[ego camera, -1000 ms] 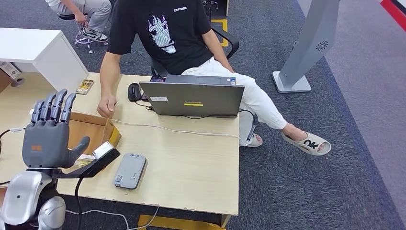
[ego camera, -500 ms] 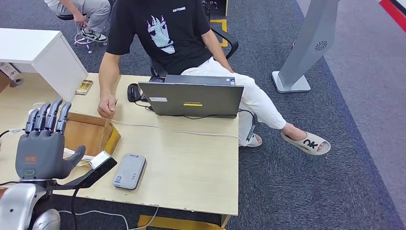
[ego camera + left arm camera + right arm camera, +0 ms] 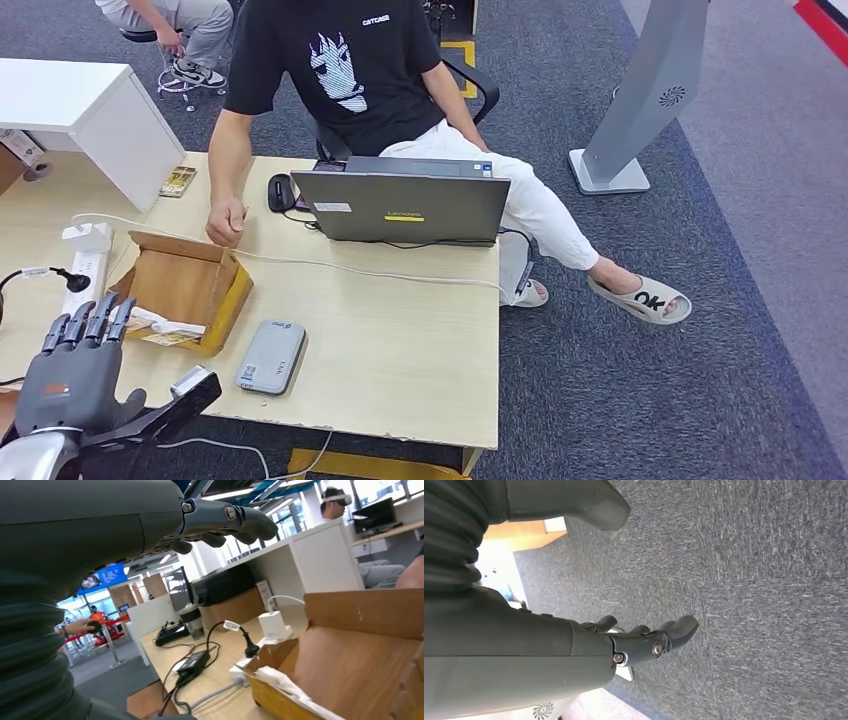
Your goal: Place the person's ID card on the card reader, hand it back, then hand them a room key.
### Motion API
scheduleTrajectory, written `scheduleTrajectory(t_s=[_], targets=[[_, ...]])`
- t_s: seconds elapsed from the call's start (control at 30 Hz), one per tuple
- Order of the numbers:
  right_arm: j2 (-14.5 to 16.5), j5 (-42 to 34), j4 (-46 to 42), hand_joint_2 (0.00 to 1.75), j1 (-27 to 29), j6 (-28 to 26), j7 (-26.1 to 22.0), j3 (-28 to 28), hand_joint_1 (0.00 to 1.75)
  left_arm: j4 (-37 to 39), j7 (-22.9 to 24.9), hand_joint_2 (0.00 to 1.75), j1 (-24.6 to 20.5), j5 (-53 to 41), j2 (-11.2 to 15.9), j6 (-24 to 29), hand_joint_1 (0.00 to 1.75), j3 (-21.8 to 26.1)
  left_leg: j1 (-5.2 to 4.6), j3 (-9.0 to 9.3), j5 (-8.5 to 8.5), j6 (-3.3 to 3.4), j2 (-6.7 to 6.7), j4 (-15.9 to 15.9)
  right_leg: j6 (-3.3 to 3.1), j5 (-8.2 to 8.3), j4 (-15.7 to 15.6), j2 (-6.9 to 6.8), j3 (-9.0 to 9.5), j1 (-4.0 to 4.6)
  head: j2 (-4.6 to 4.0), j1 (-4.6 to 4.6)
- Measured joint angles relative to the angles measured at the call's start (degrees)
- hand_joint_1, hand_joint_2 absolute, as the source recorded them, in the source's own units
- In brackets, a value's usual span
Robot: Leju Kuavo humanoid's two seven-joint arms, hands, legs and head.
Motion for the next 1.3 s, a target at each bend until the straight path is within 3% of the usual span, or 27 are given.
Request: scheduleTrajectory(t_s=[0.3, 0.93, 1.3], targets=[[0.0, 1.7, 0.2, 1.75, -0.3, 0.9, -2.1, -0.9, 0.0, 4.3, 4.6, 1.75, -0.6, 0.0, 2.6, 0.4, 0.0, 3.3, 0.0, 0.02, 0.02, 0.0, -0.01, 0.0, 0.0, 0.01, 0.0, -0.01, 0.03, 0.0, 0.0, 0.0], [0.0, 2.6, 0.5, 1.75, -0.4, 1.1, -2.7, -1.8, 0.0, 7.8, 4.8, 1.75, -2.0, 0.0, 3.2, 0.4, 0.0, 5.5, 0.0, 0.02, 0.01, 0.0, -0.01, 0.0, 0.0, 0.01, 0.0, -0.01, 0.03, 0.0, 0.0, 0.01], [0.0, 6.7, 1.2, 1.75, -0.9, 3.0, -5.3, -3.1, 0.0, 16.1, 6.1, 1.75, -8.5, 0.0, 5.3, 2.2, 0.0, 7.2, 0.0, 0.04, 0.04, 0.01, -0.05, 0.0, 0.0, 0.02, 0.0, -0.04, 0.05, 0.0, 0.0, 0.0]])
